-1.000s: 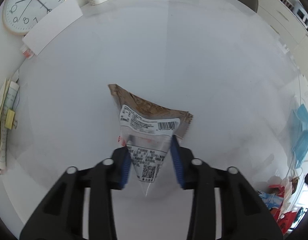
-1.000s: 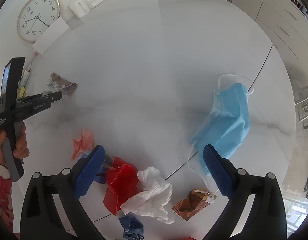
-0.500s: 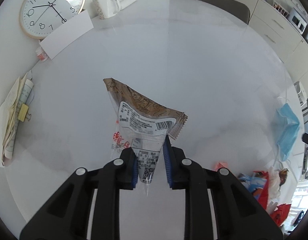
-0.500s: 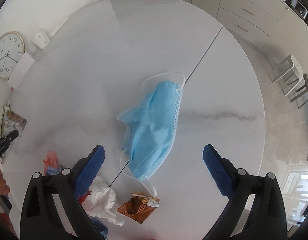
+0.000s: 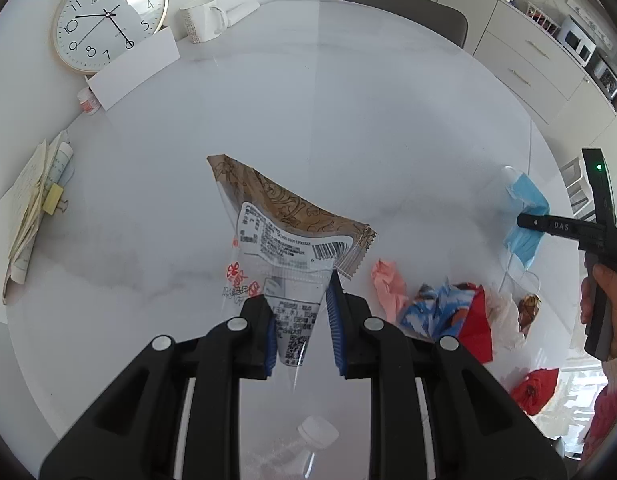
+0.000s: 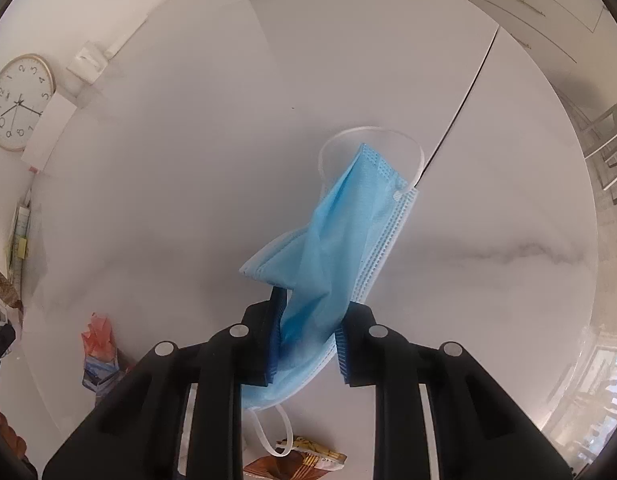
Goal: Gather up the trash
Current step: 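Grasp the blue face mask with the right tool while the left tool holds the wrapper, then carry wrapper and mask over the bin and open both tools to drop them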
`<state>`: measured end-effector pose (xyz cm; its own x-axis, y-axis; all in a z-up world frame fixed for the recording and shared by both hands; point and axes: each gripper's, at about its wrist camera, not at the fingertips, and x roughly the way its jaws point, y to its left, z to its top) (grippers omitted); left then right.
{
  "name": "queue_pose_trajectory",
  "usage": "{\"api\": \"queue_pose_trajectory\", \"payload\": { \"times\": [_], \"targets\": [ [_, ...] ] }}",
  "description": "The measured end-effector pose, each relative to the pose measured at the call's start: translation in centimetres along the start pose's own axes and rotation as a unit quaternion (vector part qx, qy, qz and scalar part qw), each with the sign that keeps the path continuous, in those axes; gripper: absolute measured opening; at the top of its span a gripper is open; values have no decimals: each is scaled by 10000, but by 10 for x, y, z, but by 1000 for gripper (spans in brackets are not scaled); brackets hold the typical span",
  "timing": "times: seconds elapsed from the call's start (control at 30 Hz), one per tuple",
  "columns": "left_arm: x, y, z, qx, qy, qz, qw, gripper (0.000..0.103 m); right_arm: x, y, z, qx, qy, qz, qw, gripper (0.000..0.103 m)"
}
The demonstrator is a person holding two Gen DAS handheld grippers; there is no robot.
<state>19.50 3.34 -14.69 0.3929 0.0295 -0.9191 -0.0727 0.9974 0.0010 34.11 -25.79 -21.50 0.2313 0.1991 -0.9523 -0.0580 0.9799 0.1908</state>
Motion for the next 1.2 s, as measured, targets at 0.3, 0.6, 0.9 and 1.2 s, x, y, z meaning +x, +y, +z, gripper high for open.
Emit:
{"api": "queue_pose_trajectory", "payload": {
  "times": [0.3,0.6,0.9,1.2],
  "targets": [
    [-41,-19,-32,338,-114,-105,9993,21,-65,23,-39,-340,-419,142,9984,18],
    [-69,-56,-75,845,-24,-357,9958,21,-119,37,-115,-533,-505,158,9972,18],
    [-101,-128,-145,1017,-63,-300,9943,21,-166,-2,-196,-891,-523,353,9940,18],
    [-117,-250,-267,709,153,-635,9953,22,-174,-90,-299,-1790,26,625,9819,18]
  ]
}}
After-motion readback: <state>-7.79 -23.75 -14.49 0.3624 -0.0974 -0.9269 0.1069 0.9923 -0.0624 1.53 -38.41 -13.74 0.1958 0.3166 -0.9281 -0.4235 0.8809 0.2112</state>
